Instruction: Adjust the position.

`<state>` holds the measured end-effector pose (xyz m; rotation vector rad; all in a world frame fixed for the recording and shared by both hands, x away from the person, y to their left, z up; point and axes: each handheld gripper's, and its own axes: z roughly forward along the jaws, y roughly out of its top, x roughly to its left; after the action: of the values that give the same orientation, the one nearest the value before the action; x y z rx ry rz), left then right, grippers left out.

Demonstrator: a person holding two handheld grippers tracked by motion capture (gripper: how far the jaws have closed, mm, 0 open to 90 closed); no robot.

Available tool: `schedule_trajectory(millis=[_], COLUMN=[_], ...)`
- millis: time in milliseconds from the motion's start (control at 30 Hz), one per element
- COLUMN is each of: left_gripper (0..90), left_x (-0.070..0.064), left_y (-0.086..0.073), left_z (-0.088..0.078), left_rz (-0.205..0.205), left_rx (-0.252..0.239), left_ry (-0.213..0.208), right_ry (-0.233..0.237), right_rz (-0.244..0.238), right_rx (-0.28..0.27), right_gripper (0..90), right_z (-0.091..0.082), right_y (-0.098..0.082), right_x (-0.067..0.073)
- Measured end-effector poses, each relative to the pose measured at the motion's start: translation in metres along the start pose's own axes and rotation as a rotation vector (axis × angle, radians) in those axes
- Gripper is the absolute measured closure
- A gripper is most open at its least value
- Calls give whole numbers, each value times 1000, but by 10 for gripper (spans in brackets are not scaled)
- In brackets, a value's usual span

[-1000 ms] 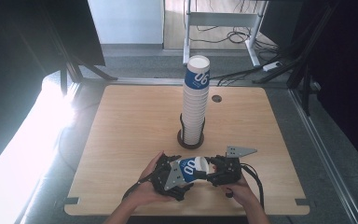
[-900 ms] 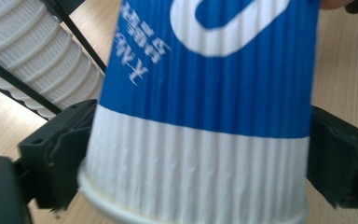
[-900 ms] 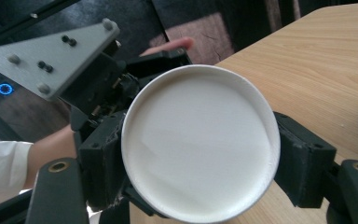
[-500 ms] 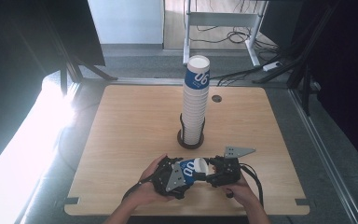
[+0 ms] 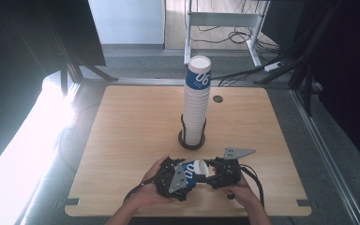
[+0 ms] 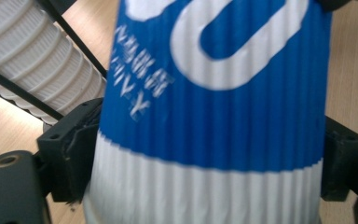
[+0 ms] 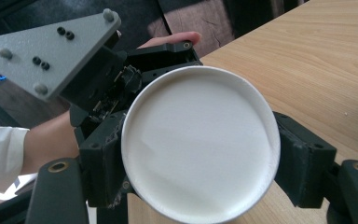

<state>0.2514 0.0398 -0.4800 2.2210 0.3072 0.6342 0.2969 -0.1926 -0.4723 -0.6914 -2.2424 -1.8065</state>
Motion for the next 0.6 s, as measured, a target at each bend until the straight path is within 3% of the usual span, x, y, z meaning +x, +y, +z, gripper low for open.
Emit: schedule_trajectory(millis=[600], left_gripper=[117], left_x=[1], left_y=[-1], left_z=[0], left_rz=[-13], left_rx=[5], left_ry=[-23], right_ry=[-2], right_rz=[2], right_rx=[-15], right_gripper=[278], right_z=[-2], right_y=[1], right_x=[0])
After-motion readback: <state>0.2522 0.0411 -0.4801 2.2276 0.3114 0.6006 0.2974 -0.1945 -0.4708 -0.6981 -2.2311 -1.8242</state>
